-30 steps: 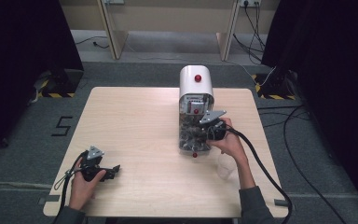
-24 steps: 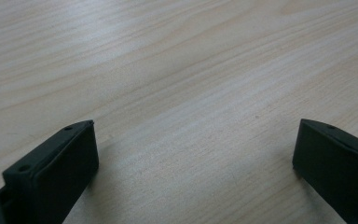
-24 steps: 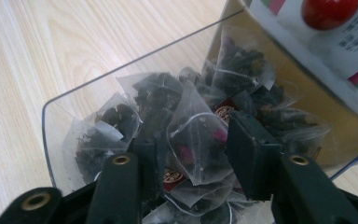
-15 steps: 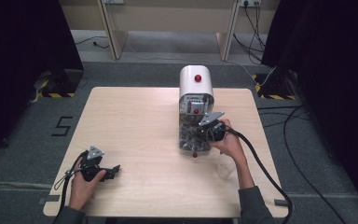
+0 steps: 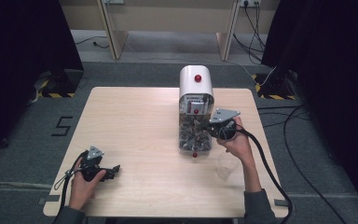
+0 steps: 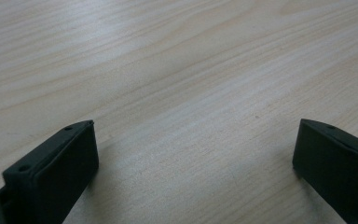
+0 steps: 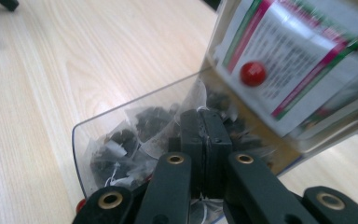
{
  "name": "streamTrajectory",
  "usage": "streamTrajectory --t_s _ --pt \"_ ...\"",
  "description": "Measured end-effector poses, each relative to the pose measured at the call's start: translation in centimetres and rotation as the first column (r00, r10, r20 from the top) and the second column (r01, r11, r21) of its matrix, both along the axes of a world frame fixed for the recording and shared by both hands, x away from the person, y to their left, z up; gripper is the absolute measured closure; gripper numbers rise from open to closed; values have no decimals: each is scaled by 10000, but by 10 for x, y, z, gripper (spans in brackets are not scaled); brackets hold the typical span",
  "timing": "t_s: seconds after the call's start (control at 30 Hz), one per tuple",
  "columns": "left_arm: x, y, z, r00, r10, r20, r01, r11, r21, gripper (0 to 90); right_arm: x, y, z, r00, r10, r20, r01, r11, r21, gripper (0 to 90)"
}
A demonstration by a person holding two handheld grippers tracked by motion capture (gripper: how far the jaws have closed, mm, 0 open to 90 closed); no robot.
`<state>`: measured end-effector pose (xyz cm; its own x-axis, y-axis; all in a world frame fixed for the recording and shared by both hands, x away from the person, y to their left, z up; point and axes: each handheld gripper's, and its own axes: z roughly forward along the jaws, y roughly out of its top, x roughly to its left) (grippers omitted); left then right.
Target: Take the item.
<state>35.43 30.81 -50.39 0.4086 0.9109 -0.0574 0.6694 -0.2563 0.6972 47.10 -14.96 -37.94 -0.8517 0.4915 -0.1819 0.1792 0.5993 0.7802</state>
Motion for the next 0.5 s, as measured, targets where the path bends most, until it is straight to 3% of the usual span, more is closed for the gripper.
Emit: streamTrajectory --t_s 0.5 --pt "0 0 0 10000 -6 -5 6 10000 3 0 -11 -10 18 9971 -291 698 250 9980 582 900"
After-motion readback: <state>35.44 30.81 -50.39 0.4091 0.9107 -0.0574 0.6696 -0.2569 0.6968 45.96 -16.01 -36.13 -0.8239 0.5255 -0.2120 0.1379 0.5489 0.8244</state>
